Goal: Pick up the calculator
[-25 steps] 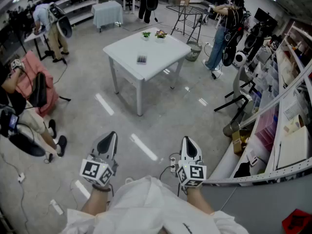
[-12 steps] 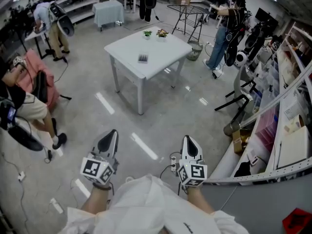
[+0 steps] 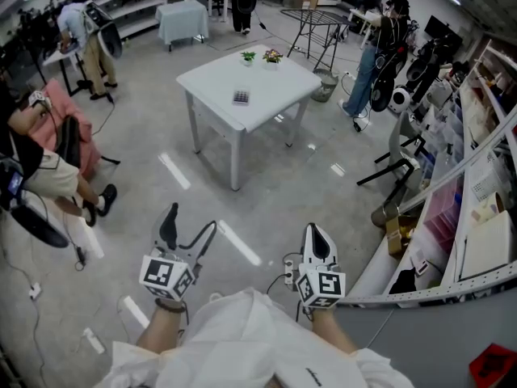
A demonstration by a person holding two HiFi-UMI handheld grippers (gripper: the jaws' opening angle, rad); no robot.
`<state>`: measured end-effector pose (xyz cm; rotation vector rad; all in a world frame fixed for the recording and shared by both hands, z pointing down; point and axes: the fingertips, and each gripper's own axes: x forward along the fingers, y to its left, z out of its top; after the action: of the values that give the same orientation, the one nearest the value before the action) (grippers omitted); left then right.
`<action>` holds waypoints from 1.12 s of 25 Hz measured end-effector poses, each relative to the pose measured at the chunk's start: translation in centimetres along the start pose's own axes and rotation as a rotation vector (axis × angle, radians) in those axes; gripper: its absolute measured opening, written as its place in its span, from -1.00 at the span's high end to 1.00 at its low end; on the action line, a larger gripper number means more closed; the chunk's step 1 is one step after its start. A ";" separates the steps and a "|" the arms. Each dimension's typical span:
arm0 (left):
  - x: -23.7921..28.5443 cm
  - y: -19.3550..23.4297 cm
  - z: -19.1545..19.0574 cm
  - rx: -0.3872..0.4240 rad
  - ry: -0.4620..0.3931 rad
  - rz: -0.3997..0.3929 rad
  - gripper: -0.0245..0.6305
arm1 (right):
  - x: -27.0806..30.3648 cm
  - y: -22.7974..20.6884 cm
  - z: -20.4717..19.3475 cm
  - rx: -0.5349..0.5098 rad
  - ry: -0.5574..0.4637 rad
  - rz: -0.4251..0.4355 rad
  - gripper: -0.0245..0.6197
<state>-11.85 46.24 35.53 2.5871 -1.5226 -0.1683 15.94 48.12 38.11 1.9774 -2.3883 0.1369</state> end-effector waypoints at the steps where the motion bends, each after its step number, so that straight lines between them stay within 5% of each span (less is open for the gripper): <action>1: 0.0 0.3 0.0 0.007 0.005 0.012 -0.36 | 0.1 0.1 0.1 0.000 0.000 -0.001 0.87; 28: -2.9 9.0 -2.6 -0.048 0.066 0.030 -0.48 | 2.5 7.8 -2.4 0.003 0.053 -0.011 0.87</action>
<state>-20.50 44.60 39.74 2.5053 -1.5147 -0.1138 7.71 47.33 40.33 1.9618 -2.3458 0.1900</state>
